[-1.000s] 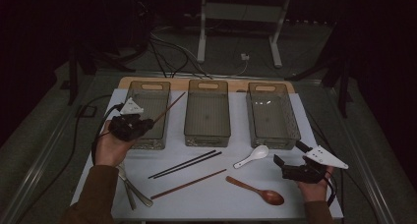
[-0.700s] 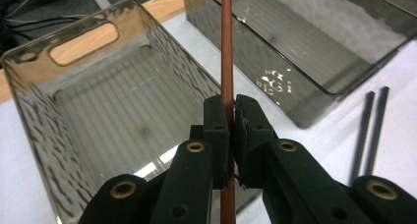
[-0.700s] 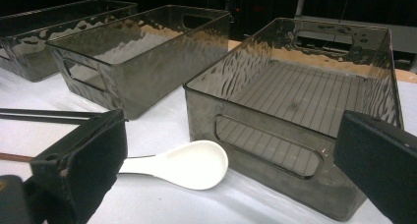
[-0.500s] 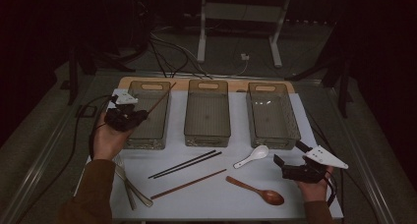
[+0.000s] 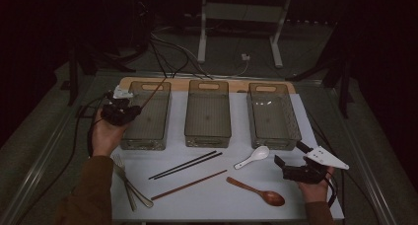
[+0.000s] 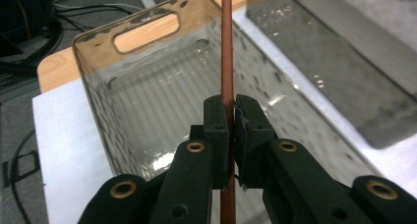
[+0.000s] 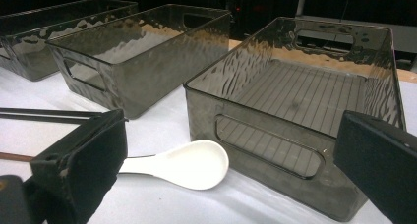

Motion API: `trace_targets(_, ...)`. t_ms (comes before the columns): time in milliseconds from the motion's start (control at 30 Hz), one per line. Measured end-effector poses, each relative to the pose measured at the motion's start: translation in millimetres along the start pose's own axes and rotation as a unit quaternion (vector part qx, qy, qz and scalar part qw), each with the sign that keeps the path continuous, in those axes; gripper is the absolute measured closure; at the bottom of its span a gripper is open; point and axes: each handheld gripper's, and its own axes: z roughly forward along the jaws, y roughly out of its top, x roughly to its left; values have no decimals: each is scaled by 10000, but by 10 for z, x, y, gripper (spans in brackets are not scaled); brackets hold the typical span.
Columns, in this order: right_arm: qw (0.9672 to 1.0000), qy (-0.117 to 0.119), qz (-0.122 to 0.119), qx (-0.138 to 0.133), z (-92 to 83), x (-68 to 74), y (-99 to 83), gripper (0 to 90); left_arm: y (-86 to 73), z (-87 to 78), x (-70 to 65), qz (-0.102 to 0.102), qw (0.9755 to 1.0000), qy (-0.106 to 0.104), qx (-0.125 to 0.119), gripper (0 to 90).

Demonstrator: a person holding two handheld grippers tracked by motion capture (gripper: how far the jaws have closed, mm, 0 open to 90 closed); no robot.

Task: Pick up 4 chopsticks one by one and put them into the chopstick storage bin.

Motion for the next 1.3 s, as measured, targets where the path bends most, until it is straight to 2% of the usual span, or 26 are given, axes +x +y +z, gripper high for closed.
trace_targets(367, 10000, -8, -4, -6, -4, -5, 1, 1, -35, 137, 115, -138, 9998, 77, 89, 860)
trace_targets(533, 10000, -8, -4, -10, -6, -6, 0, 2, -51, 190, 141, -246, 9997, 11, 90, 857)
trace_targets(567, 10000, -8, -7, -6, -6, -6, 1, 2, -55, 202, 150, -350, 9994, -59, 56, 844)
trace_targets(600, 10000, -12, -2, -7, -8, -7, 1, 2, -56, 213, 160, -471, 9988, -137, 11, 574)
trace_targets(633, 10000, -12, -2, -7, -8, -7, 1, 2, -55, 210, 154, -510, 9986, -109, -33, 574)
trace_targets(667, 10000, -15, 2, -11, -11, -8, 1, 1, -56, 208, 136, -522, 9986, -37, -115, 340)
trace_targets(700, 10000, -15, 2, -11, -11, -8, 1, 1, -51, 209, 130, -576, 9983, -12, -113, 340)
trace_targets(733, 10000, -17, -3, -12, -12, -11, 1, 2, -50, 206, 123, -585, 9982, 13, -126, 269)
trace_targets(800, 10000, -19, -6, -14, -13, -12, 1, 2, -49, 203, 113, -635, 9979, -55, -145, 180)
trace_targets(867, 10000, -15, -9, -13, -13, -10, 1, 2, -48, 193, 93, -622, 9979, -104, -154, 150)
trace_targets(1000, 10000, -18, -3, -8, -11, -9, 1, 1, -49, 173, 61, -621, 9977, -220, -177, 23)
trace_targets(1300, 10000, -11, 4, -22, -15, -5, 2, 2, -80, 90, -84, -413, 9976, -500, -226, 8)
